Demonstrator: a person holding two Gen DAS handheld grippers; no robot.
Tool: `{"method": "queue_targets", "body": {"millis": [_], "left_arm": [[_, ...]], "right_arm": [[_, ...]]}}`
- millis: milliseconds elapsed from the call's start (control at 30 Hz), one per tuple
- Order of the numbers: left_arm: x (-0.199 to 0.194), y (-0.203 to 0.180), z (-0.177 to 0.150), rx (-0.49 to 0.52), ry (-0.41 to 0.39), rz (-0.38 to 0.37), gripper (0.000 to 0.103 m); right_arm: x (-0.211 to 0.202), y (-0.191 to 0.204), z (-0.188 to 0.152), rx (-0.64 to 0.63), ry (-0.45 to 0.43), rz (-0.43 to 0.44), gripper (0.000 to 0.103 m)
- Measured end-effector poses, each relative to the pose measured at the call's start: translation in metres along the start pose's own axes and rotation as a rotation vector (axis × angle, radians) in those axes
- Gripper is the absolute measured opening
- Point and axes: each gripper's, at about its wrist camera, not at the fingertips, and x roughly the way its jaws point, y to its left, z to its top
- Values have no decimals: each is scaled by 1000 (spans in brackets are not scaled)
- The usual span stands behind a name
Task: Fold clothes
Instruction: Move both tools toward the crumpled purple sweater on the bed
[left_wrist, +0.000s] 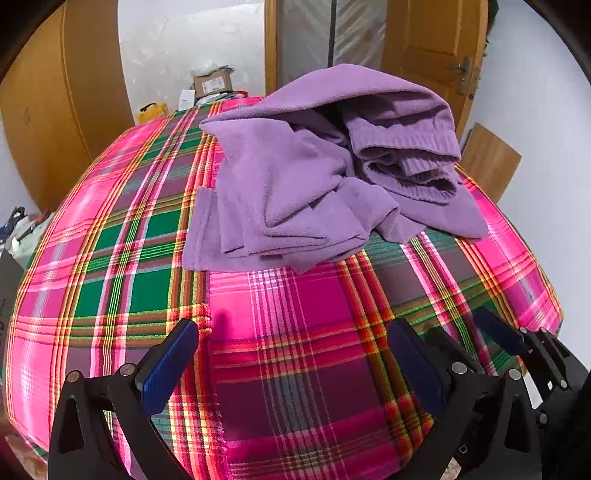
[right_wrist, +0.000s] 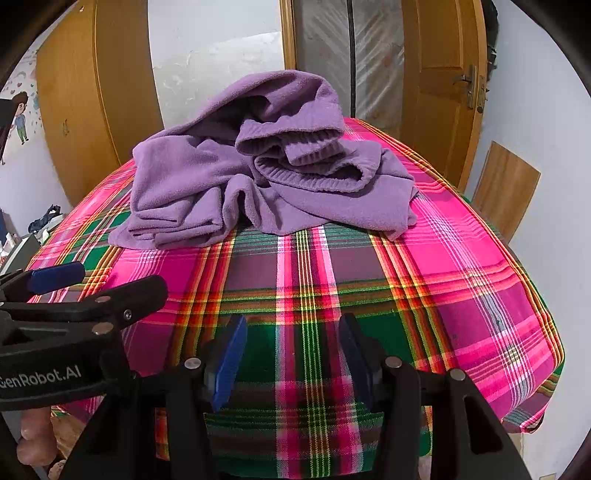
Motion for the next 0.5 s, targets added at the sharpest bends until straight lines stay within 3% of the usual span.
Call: {"method": "queue_targets", "body": {"millis": [500], "left_arm": [[4, -1, 1, -16, 5, 20, 102]], "right_arm": [[1, 5, 0, -10, -10, -14, 52]]}}
